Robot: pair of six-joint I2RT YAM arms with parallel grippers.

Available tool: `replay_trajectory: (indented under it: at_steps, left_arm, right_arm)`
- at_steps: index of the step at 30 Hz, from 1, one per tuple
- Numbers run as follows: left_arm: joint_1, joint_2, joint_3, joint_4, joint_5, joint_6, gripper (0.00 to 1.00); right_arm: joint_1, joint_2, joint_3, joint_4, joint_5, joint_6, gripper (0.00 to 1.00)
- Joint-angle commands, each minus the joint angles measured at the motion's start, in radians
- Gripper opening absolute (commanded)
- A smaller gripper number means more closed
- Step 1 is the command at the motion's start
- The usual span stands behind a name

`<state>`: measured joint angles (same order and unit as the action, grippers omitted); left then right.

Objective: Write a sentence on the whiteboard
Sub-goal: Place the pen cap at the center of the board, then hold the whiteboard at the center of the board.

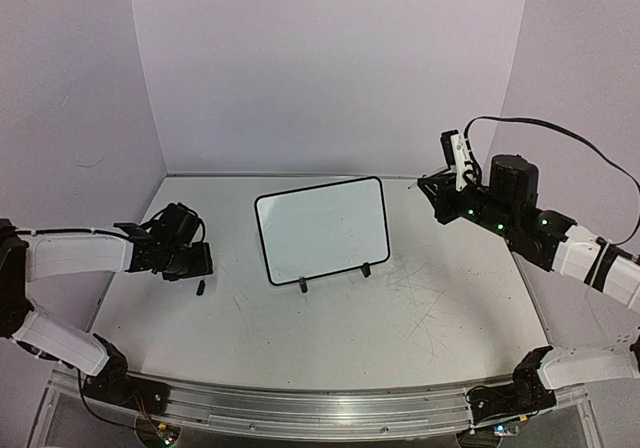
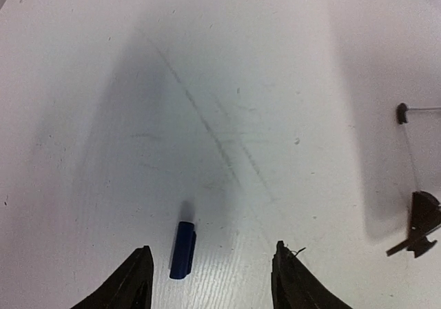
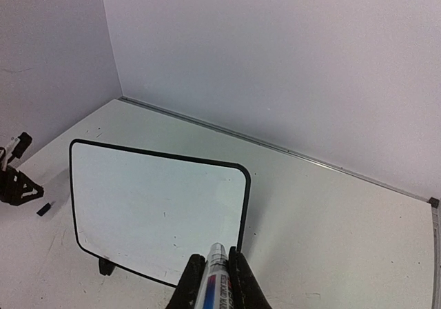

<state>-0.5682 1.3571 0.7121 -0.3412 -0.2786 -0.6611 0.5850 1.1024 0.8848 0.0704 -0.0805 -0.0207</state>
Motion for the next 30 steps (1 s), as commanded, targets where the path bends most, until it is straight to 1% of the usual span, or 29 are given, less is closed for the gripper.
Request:
replay_trajectory:
  at_steps: [1,3,5,6,7,8,10,12,14,17,23,26,28,30]
  left_arm:
    - [0.001,-0.112,0.042,0.004,0.060,0.038,0.63]
    - [0.001,-0.161,0.035,0.035,0.112,0.060,0.67]
    - [0.001,-0.222,-0.004,0.112,0.190,0.072,0.74]
    - [0.002,-0.253,-0.039,0.162,0.243,0.073,0.82]
    - [0.002,-0.290,-0.079,0.227,0.294,0.070,0.95]
    - [0.002,-0.319,-0.114,0.311,0.340,0.059,0.99]
    - [0.002,-0.371,-0.204,0.489,0.433,0.032,0.99]
    - [0.002,-0.374,-0.287,0.656,0.500,0.006,0.99]
    - [0.002,-0.338,-0.319,0.752,0.539,0.009,0.99]
    - [0.000,-0.275,-0.315,0.804,0.585,0.010,0.97]
    - [-0.014,-0.172,-0.300,0.808,0.589,0.016,0.95]
    - [-0.018,-0.128,-0.270,0.811,0.615,0.068,0.94]
    - [-0.012,-0.121,-0.266,0.812,0.608,0.105,0.95]
    - [0.006,-0.110,-0.260,0.817,0.630,0.123,0.96]
  right_arm:
    - [0.001,0.000,0.009,0.045,-0.037,-0.016,0.00]
    - [0.000,0.003,0.012,0.044,-0.054,-0.014,0.00]
    - [0.001,0.006,0.017,0.042,-0.066,-0.015,0.00]
    - [0.001,0.008,0.019,0.041,-0.066,-0.015,0.00]
    - [0.001,0.009,0.021,0.040,-0.066,-0.016,0.00]
    - [0.001,0.009,0.022,0.039,-0.065,-0.015,0.00]
    - [0.001,0.005,0.025,0.038,-0.064,-0.012,0.00]
    - [0.001,-0.001,0.026,0.037,-0.074,-0.011,0.00]
    - [0.001,-0.005,0.026,0.037,-0.083,-0.009,0.00]
    - [0.001,-0.006,0.035,0.020,-0.101,-0.005,0.00]
    - [0.001,0.005,0.038,0.008,-0.128,-0.014,0.00]
    - [0.001,0.020,0.044,0.013,-0.172,-0.028,0.00]
    - [0.001,0.014,0.039,0.026,-0.171,-0.026,0.00]
    - [0.001,0.000,0.029,0.042,-0.151,-0.019,0.00]
